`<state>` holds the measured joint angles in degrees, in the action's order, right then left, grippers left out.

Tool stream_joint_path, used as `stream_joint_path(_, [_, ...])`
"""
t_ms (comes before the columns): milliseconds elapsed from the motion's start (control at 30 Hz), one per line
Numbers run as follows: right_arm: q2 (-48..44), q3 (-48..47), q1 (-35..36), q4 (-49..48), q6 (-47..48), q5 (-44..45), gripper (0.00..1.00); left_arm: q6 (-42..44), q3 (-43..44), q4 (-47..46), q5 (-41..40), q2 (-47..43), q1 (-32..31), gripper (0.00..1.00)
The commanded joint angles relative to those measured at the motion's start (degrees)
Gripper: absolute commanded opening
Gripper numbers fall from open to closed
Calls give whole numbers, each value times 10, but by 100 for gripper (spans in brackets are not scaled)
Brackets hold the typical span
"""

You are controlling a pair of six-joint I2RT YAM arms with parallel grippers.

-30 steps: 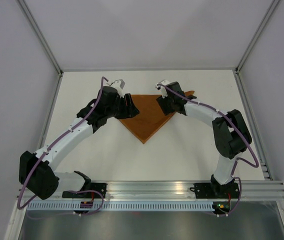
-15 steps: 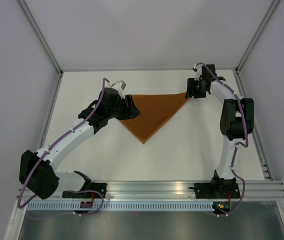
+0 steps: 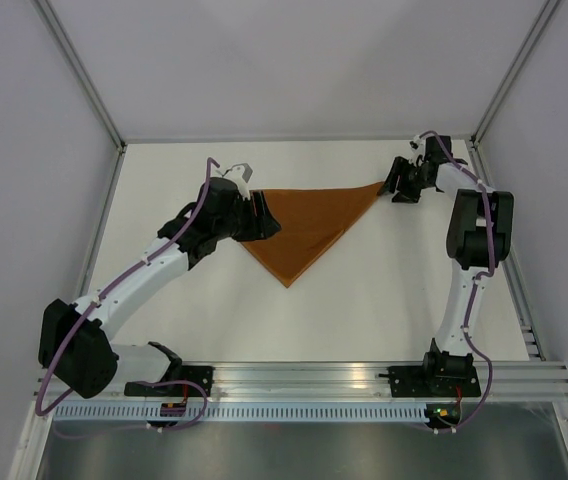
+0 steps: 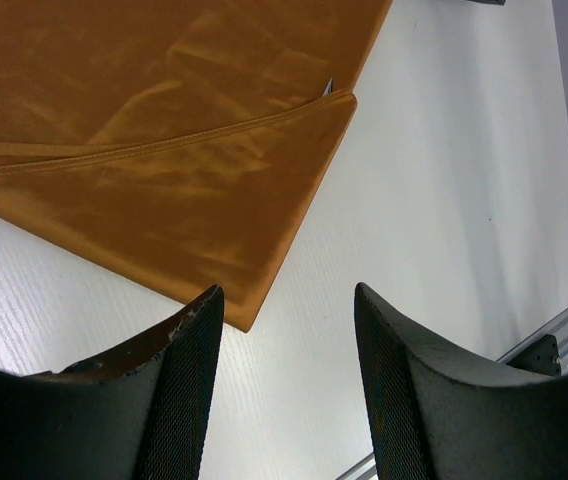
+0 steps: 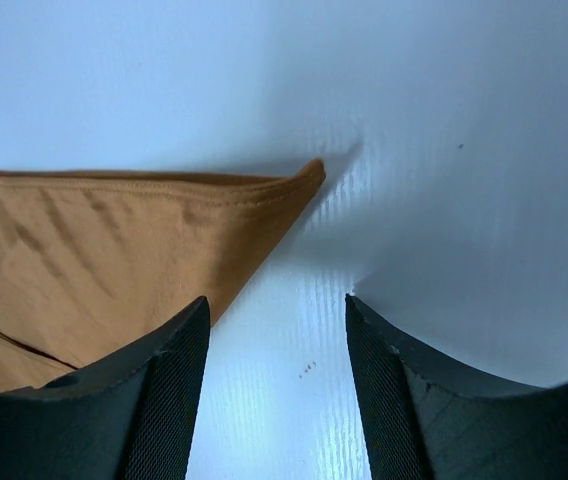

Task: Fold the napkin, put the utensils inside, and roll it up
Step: Fold the napkin

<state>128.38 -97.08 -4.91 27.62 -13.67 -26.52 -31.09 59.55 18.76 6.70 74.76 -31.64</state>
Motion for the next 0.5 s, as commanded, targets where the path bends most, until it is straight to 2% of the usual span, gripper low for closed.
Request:
stream_joint_path(0, [30,-25,-10,-22,-53,-26,63,-21,-6,-22,13,-4,-4,60])
stream_joint_path(300, [65,-50,-13,-53,-106,-51,59,-21,-11,-22,10,-9,-4,59])
stream_joint_path(467, [67,-57,-13,-69,-130,-58,43,-22,-18,-21,8,-14,-4,59])
